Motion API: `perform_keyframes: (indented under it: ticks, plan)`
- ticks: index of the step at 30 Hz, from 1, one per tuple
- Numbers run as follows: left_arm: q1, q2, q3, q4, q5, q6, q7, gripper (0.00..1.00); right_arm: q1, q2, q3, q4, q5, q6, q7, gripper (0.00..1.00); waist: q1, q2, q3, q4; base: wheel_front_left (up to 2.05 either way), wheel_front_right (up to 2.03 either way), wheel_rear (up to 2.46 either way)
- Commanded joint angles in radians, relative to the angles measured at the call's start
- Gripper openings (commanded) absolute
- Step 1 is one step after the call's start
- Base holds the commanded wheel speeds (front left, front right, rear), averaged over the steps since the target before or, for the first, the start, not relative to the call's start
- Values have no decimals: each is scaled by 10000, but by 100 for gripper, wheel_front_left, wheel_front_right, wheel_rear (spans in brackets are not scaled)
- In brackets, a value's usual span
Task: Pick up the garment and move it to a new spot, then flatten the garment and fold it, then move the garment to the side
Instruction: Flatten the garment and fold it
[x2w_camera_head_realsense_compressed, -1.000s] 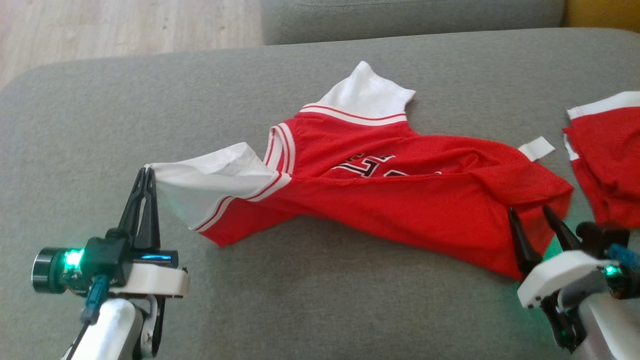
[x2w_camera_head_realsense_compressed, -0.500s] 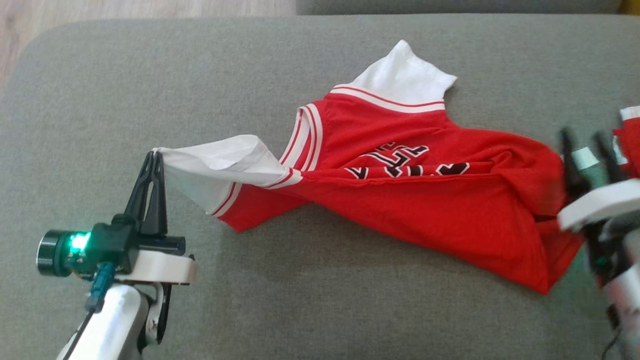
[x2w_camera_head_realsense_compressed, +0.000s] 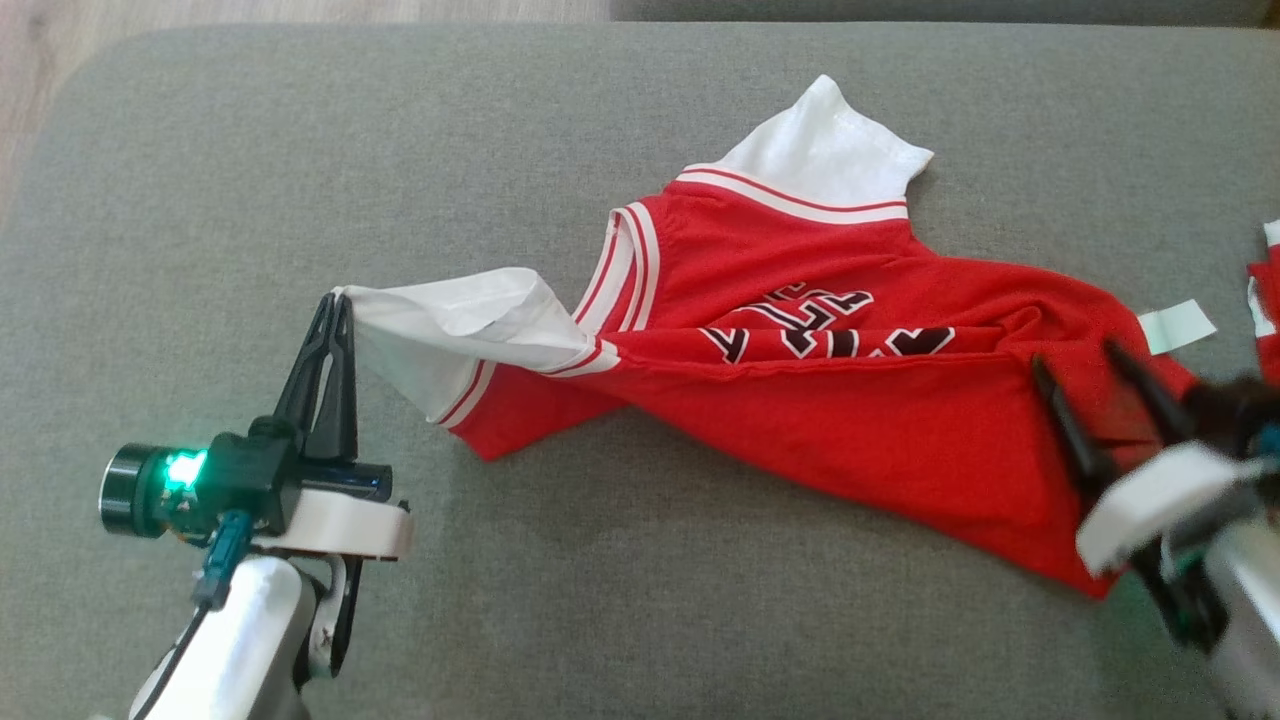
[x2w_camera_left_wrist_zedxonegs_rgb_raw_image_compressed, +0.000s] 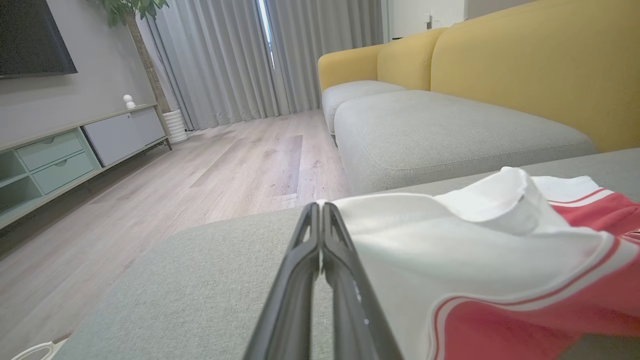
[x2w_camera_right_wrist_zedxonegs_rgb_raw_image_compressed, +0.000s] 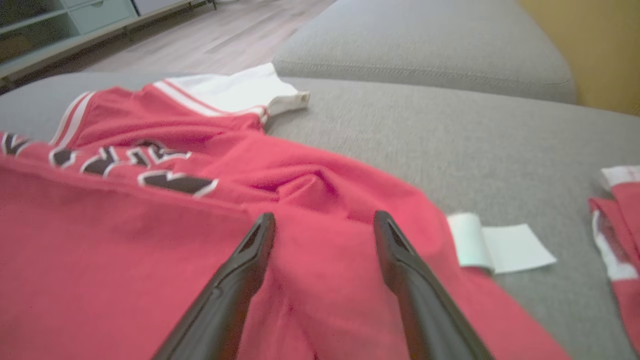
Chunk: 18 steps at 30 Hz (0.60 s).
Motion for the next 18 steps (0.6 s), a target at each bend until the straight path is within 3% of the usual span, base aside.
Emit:
perform_keyframes:
  ticks: [1, 8, 14, 15, 18]
  plan:
    - [-456, 232, 389, -171, 5, -25, -112, 0, 490, -501, 264, -492, -175, 69, -141, 100, 0, 0, -38, 24, 0, 0, 0]
    - [-408, 227, 397, -161, -29, 29, -188, 0, 1308, -1068, 690, -1259, -642, 69, -64, 100, 0, 0, -86, 97, 0, 0, 0]
    - [-430, 221, 355, -216, -38, 63, -198, 0, 1008, -801, -26, -582, -1720, 69, 46, 100, 0, 0, 14, 207, 0, 0, 0]
    - [-453, 211, 341, -224, -41, 57, -200, 0, 949, -724, -125, -470, -1888, 69, 98, 91, 0, 0, 46, 232, 0, 0, 0]
    - [-520, 167, 292, -197, -61, 25, -210, 0, 833, -503, -254, -223, -2198, 69, 369, 13, 0, 0, 104, 292, 0, 0, 0]
